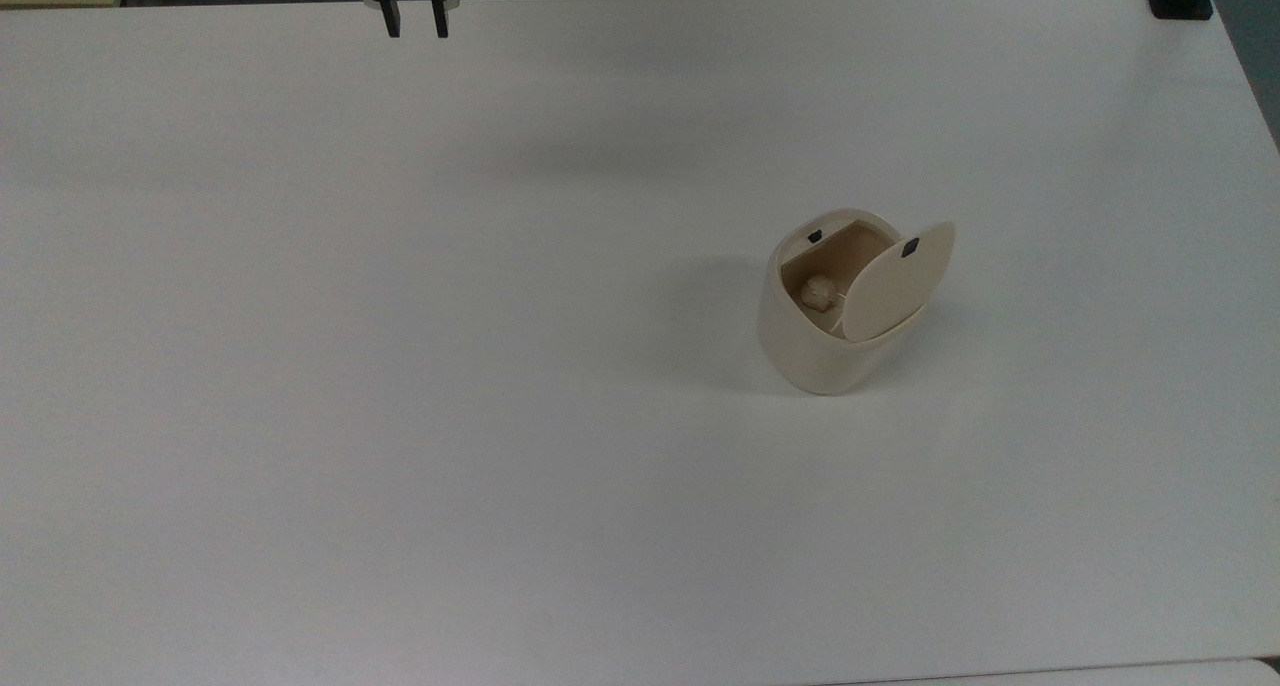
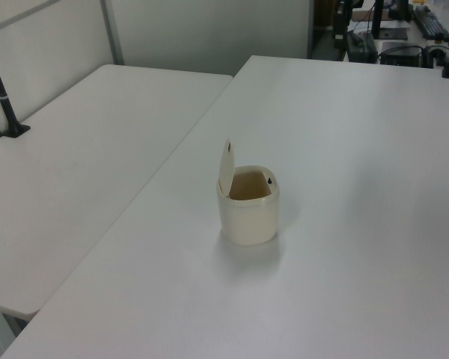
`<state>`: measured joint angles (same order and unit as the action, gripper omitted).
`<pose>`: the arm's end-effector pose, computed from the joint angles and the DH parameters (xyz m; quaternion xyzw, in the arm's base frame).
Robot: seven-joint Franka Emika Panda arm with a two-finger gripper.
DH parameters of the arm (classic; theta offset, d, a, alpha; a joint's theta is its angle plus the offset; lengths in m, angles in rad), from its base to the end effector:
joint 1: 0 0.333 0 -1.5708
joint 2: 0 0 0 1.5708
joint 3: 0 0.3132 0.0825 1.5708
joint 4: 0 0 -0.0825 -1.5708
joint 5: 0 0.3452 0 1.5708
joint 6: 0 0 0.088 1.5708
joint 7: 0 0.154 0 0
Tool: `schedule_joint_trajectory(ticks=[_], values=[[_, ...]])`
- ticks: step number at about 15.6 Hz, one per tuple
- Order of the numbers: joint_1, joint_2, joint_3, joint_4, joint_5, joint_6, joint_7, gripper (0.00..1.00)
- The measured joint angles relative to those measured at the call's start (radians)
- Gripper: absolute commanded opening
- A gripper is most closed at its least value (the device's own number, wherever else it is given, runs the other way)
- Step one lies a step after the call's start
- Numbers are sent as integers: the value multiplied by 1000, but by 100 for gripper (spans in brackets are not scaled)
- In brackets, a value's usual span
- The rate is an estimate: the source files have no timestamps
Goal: Close the trash bin
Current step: 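Move the gripper from rest toward the open lid of the cream bin, then lower the gripper onto the raised edge of the bin lid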
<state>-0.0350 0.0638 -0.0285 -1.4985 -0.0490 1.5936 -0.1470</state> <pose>0.5380 -0.0412 0.5748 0.9987 0.0419 0.0129 0.0269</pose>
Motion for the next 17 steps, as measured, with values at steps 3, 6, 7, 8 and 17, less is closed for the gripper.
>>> schedule_joint_trajectory(ticks=[3, 6, 7, 8, 17], values=[[0, 1, 0, -1, 0, 0, 0, 0], [1, 3, 8, -1, 0, 1, -1, 0], [3, 6, 14, -1, 0, 7, -1, 0], [9, 13, 19, -2, 0, 26, -1, 0], [253, 108, 34, -4, 17, 396, 5, 0]])
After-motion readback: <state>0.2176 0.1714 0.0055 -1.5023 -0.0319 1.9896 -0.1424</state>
